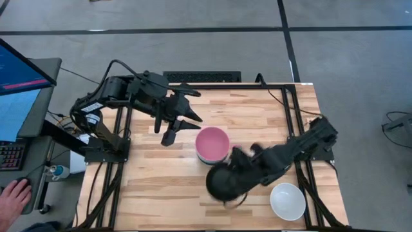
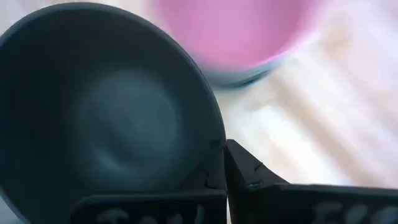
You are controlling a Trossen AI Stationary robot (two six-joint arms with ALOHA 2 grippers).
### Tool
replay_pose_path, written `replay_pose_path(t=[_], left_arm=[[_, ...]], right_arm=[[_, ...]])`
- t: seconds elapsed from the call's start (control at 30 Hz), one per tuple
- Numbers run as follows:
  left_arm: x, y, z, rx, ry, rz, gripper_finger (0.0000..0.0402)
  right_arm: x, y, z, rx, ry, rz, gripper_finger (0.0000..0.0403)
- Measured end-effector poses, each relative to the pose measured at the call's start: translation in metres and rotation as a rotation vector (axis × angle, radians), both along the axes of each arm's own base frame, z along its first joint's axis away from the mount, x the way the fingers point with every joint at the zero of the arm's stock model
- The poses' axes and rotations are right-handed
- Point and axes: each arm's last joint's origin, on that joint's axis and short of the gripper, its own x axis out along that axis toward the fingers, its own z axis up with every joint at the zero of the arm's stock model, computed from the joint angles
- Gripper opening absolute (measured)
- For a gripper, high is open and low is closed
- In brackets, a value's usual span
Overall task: Nest bowls inside each other
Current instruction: Stack the black bowl on top of the pink bowl
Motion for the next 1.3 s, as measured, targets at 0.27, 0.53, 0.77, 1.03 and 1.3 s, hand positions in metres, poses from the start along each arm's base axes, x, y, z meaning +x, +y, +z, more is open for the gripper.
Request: replay_pose_path(t=[0.27,0.53,0.77,1.03,1.3], left_arm=[[-0.001,0.001,0.005,0.017,-0.034,0.019,0.0096],[-0.002,0.001,0.008,0.034,-0.056,0.019,0.0096],[-0.003,0.002,0.009,0.069,-0.073,0.018,0.0096],[-0.016,0.004,0.017,0.128,-0.103,0.065,0.0096],[-0.031,0.005,0.025,0.113,-0.136,0.069,0.0096]], right_arm=[[-0.018,-0.065,0.055,-0.168,-0.149,-0.088,0.0003],[0.019,-0.113,0.039,-0.194,-0.058,-0.007,0.0003],[0.043,-0.129,0.014,-0.170,0.064,0.046,0.0008],[0.069,-0.138,-0.012,-0.037,0.112,0.130,0.0071],[0.085,-0.146,-0.037,0.013,0.191,0.153,0.0106]])
